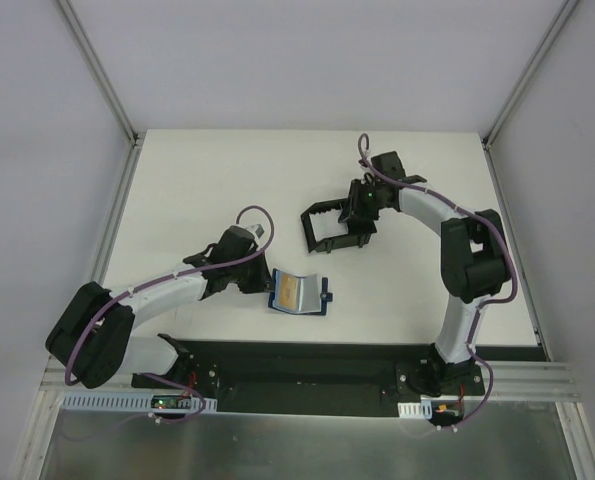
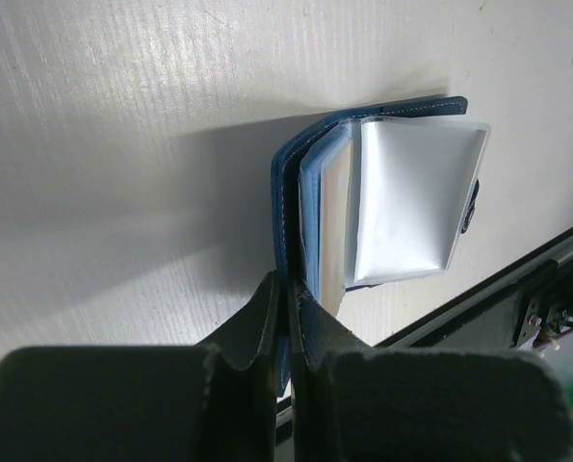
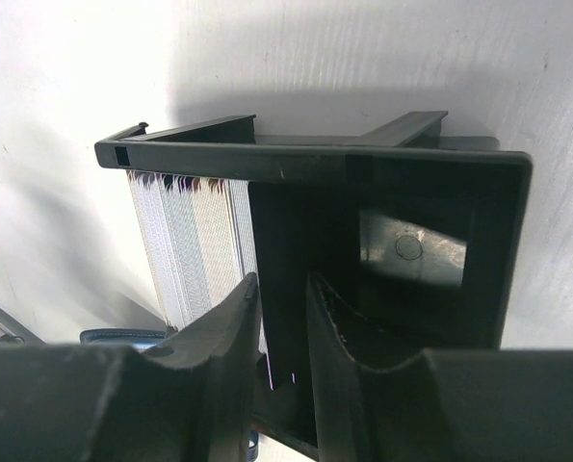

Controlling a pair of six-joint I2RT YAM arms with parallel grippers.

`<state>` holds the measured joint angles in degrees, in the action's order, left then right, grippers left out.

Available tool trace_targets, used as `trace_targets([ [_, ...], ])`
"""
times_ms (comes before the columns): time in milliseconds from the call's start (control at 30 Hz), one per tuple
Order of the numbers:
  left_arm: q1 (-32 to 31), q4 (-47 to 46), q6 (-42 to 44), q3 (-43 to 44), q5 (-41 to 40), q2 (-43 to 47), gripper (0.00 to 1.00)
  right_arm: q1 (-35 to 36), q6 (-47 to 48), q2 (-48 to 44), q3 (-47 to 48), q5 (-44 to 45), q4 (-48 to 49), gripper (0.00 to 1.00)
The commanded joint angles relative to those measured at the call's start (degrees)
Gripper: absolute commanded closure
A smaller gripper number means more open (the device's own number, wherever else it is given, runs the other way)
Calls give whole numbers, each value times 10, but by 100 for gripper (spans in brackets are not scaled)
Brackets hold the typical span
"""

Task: Put the credit cards into the card holder
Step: Pick up the credit card from the storage box.

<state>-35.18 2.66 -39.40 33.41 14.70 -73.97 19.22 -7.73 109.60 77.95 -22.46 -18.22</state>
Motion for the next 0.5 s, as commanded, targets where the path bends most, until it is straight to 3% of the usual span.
trace_targets([
  [0, 0, 3, 14, 17, 2, -5, 100, -4, -6, -39, 1, -13, 8, 73],
  [200, 0, 2, 16, 18, 3, -8, 100, -8, -5, -45, -2, -14, 7, 76],
  [467, 0, 2, 16, 16, 5, -5, 100, -13, -1, -52, -4, -3, 4, 92],
])
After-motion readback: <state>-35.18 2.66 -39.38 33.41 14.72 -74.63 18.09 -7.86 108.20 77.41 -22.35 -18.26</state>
